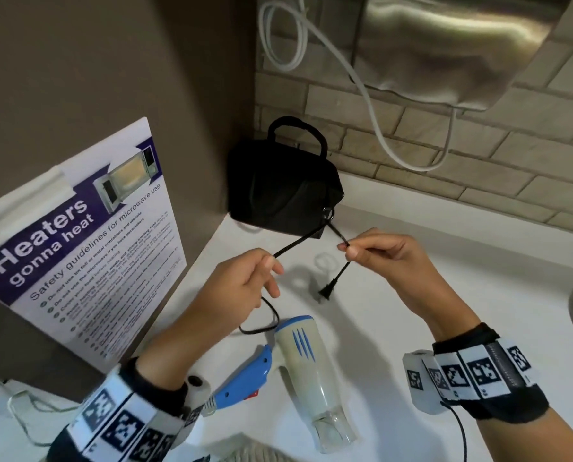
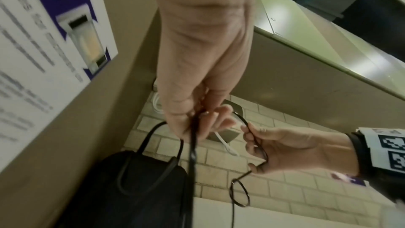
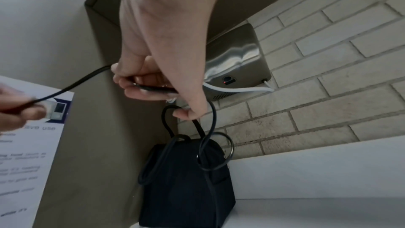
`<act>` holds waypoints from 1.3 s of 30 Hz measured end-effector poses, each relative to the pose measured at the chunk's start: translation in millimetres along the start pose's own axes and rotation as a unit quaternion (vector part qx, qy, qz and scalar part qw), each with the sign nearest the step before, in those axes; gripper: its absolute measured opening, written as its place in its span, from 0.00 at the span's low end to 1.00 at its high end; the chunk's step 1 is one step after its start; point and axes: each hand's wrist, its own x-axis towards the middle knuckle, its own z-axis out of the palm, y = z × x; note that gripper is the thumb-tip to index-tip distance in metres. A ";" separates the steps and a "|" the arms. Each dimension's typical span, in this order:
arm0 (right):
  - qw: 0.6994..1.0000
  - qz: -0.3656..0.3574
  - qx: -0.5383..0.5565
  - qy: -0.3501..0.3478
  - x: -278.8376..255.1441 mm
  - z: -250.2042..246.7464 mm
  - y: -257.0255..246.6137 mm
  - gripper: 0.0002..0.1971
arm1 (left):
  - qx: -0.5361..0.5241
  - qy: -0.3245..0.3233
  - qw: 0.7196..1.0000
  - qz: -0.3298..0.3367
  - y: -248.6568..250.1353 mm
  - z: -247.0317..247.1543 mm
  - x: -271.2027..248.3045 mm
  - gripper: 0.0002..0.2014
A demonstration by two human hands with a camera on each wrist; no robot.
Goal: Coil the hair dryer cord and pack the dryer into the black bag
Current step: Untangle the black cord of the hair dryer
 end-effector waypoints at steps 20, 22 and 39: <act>0.860 0.044 -0.502 -0.078 -13.8 35.9 28.6 0.10 | 0.093 0.081 0.992 0.012 -0.5 15.2 24.9 0.10; 0.897 0.120 -0.408 -0.122 -11.8 36.2 22.2 0.12 | 0.062 0.090 0.994 0.015 -0.4 17.8 28.8 0.10; 0.961 -0.022 -0.274 0.025 22.9 29.2 23.9 0.09 | -0.103 -0.036 0.994 -0.022 4.4 6.4 13.9 0.13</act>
